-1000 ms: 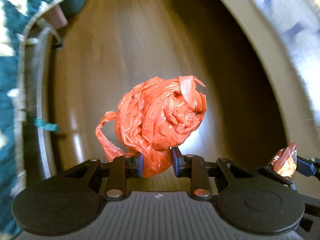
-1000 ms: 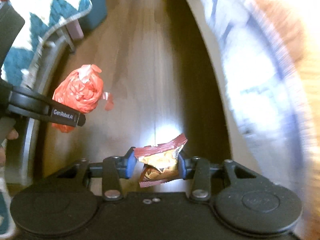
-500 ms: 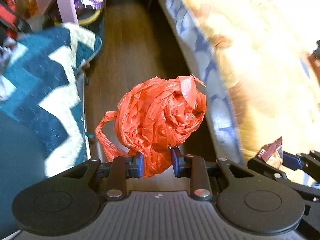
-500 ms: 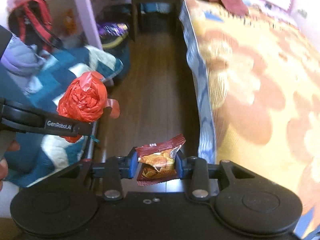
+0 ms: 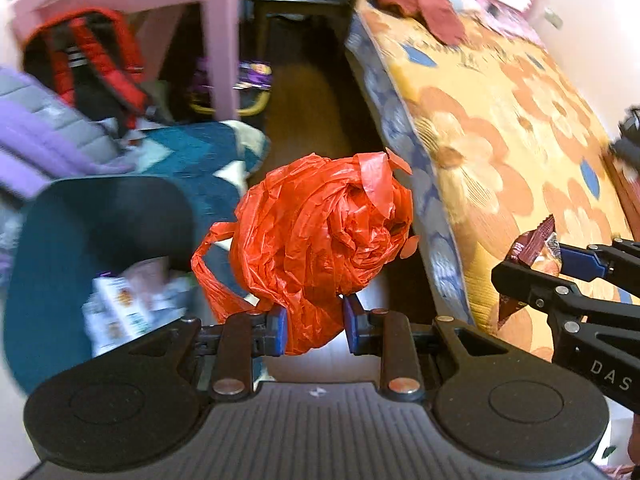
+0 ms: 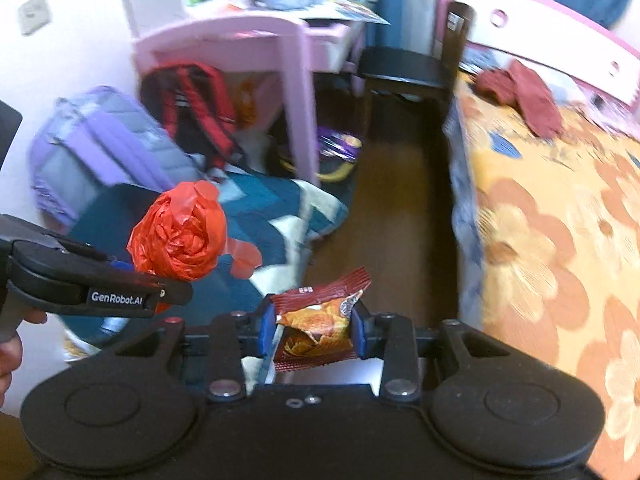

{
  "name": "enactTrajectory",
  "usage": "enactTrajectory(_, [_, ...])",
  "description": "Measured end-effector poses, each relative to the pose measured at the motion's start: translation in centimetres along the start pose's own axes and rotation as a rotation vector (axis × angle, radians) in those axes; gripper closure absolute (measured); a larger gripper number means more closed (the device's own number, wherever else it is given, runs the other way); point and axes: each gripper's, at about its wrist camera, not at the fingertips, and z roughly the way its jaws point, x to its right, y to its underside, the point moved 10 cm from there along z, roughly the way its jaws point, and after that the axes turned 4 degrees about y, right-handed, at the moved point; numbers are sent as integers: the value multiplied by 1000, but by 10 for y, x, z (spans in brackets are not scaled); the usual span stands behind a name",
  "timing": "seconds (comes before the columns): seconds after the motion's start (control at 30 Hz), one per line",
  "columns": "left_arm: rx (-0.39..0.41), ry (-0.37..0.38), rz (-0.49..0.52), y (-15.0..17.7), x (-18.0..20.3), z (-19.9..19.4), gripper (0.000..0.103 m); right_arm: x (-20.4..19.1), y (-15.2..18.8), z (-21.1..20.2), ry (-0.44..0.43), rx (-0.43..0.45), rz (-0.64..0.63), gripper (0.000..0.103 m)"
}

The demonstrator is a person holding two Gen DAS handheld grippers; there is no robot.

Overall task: Collect trash
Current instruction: 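Carry the red bag and snack packet up over the wastebasket with both tools, then open both tools to drop the bag and packet into the wastebasket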

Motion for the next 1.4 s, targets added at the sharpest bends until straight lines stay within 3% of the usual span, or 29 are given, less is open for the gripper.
enactTrajectory(0.33, [24, -123, -151, 22, -120, -57, 77, -136, -51, 20, -162, 1, -157, 68])
enactTrajectory(0.47, [17, -180, -197, 32, -166, -62, 77, -176, -57, 44, -187, -27, -218, 68])
enactTrajectory(0.63, [-28, -201, -219, 41, -205, -54, 77, -208, -47, 74, -189, -86, -281, 68])
enactTrajectory(0.93, [-119, -196, -133, 53, -212, -20, 77, -232, -19, 119, -170, -193, -342, 68])
enactTrajectory(1.4, [-258, -146, -78, 67, -205, 31, 77, -239, -3, 131, -130, -237, -392, 62])
